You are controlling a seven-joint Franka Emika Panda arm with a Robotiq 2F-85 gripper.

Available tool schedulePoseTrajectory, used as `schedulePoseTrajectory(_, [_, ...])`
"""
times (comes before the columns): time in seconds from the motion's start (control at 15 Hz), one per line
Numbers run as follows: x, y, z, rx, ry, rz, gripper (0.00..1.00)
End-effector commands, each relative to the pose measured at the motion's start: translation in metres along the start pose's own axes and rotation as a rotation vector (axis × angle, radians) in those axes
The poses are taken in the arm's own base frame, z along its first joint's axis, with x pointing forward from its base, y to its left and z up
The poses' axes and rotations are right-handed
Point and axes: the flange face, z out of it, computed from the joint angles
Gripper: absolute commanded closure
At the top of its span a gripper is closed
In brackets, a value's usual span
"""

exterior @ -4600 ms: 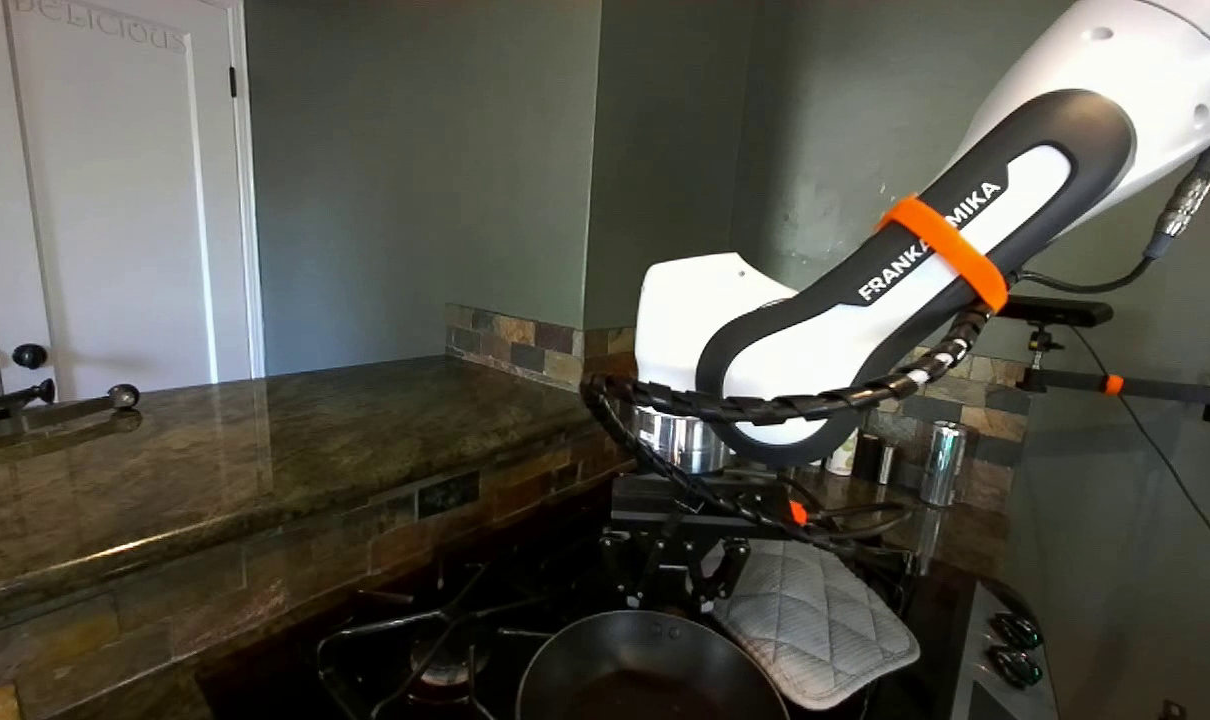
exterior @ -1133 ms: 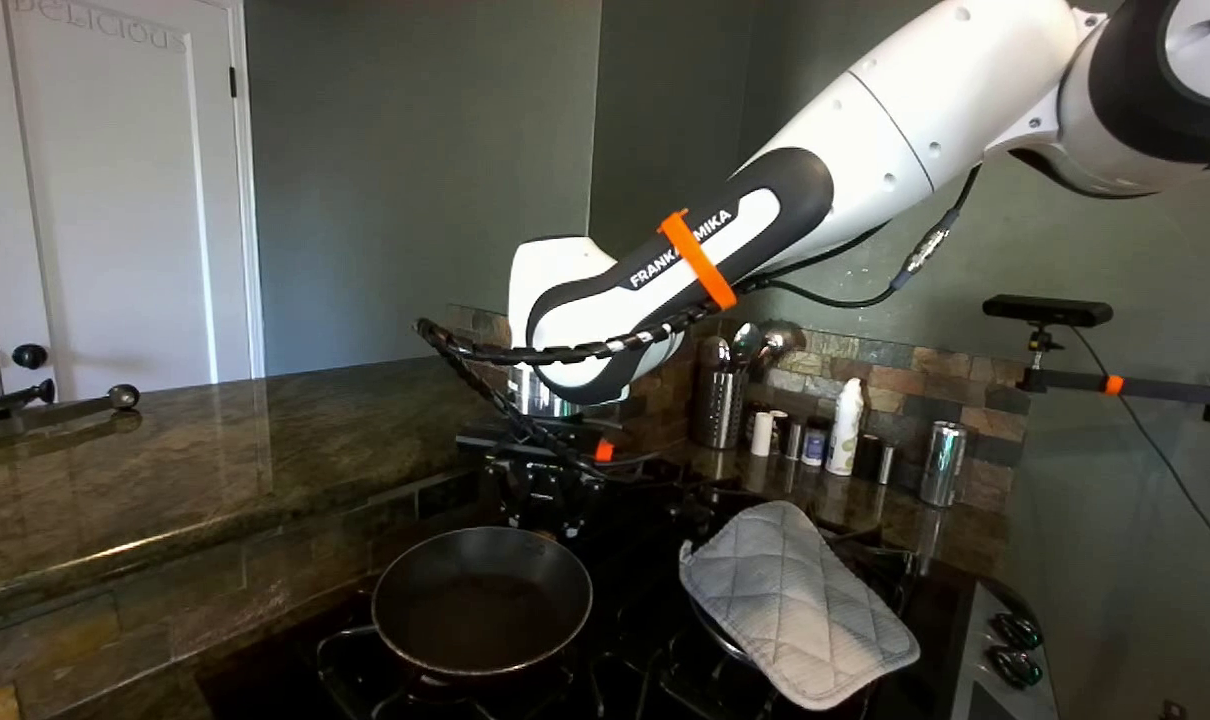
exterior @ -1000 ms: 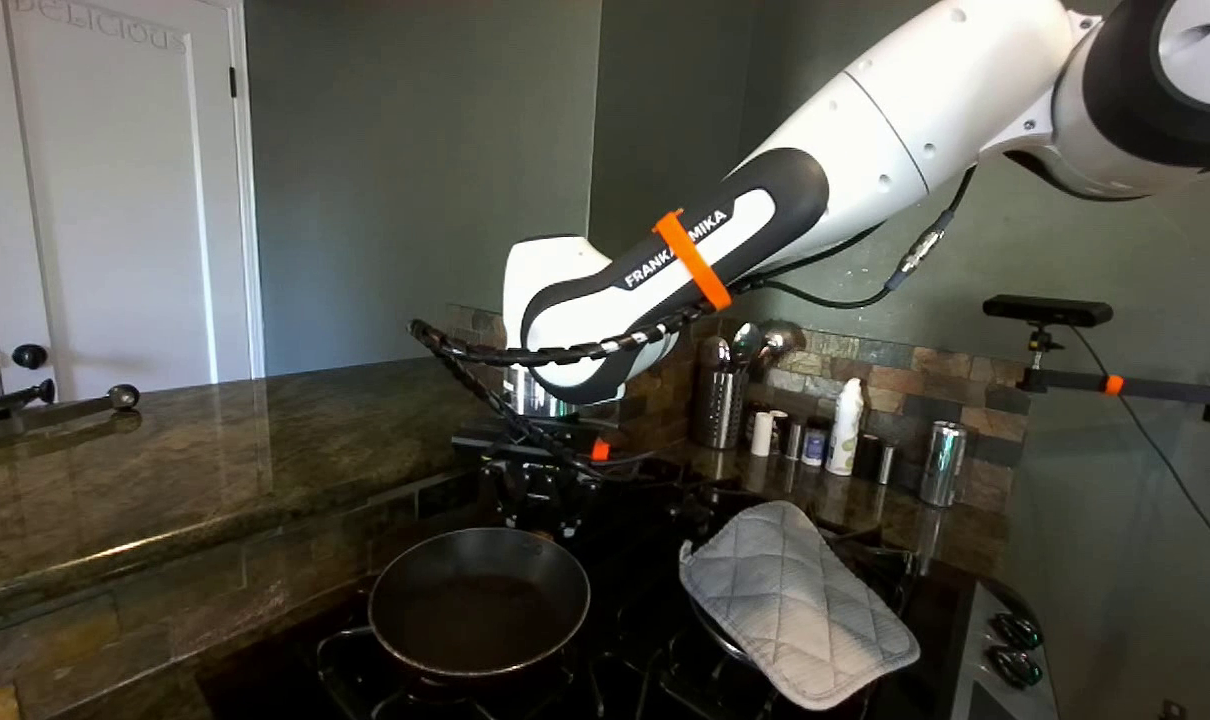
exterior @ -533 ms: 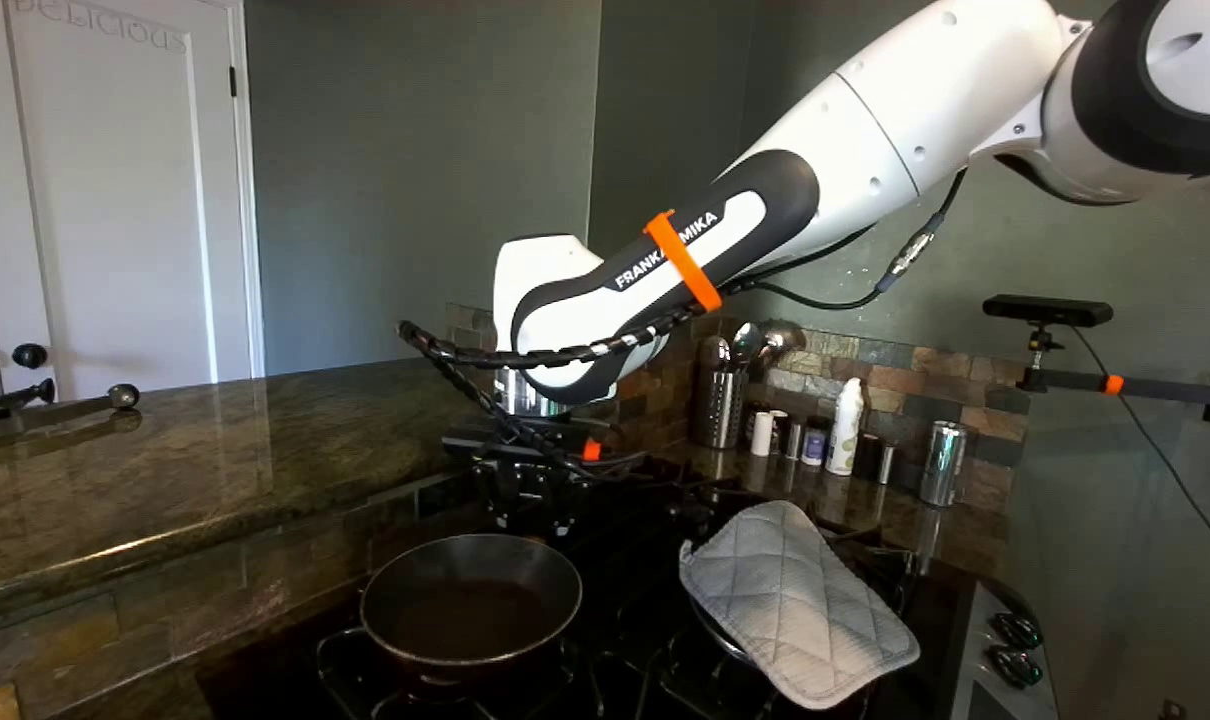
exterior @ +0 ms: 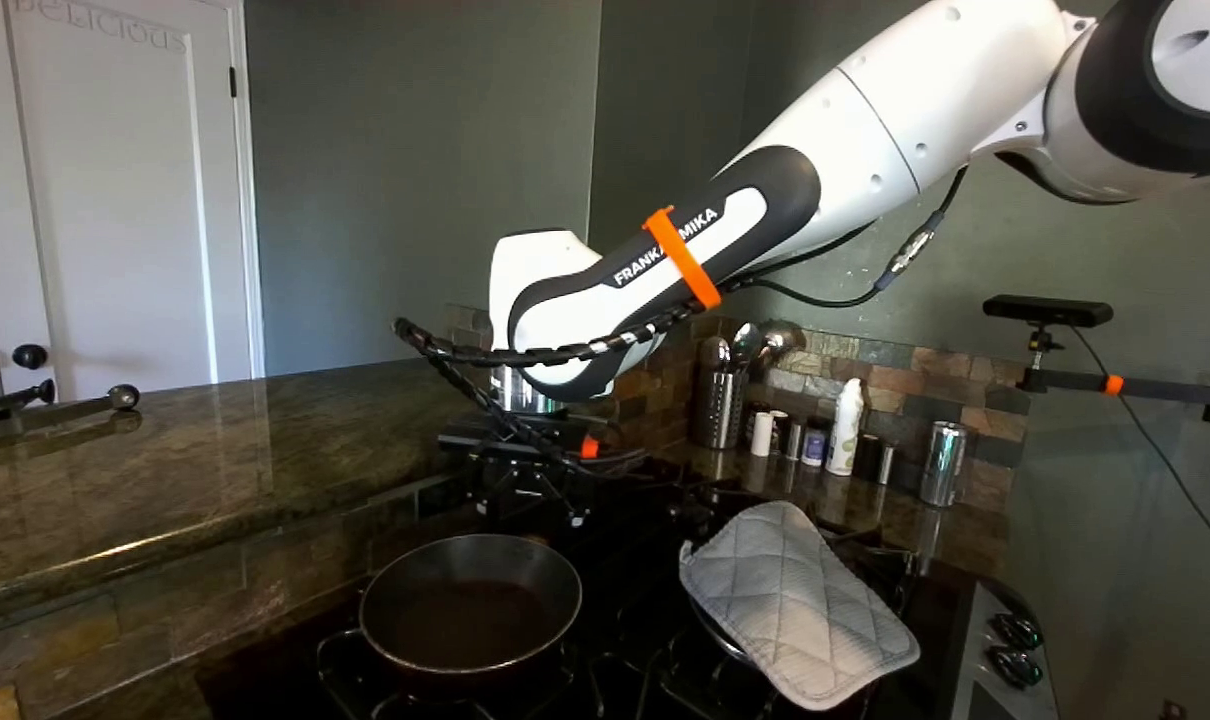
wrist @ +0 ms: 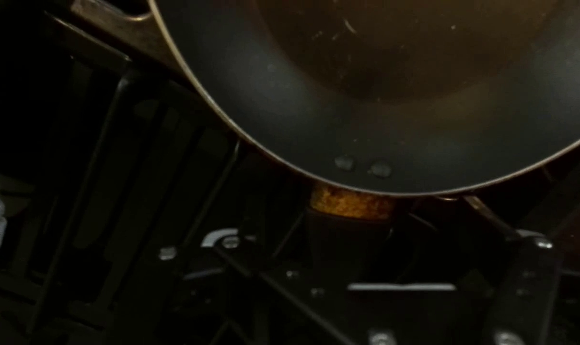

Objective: Move the black pot backwards then put the lid on top

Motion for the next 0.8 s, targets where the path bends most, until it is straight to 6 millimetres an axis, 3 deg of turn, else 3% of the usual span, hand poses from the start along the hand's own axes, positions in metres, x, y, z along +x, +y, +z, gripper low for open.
schedulePoseTrajectory(0.0, [-0.012,0.016,-0.018,-0.055,0.012,-0.012,0.0])
schedulePoseTrajectory(0.47, [-0.036,0.087,-0.062,-0.16,-0.005,-0.087,0.0])
schedulePoseTrajectory(0.73, [-0.05,0.142,-0.076,-0.173,-0.005,-0.287,0.0])
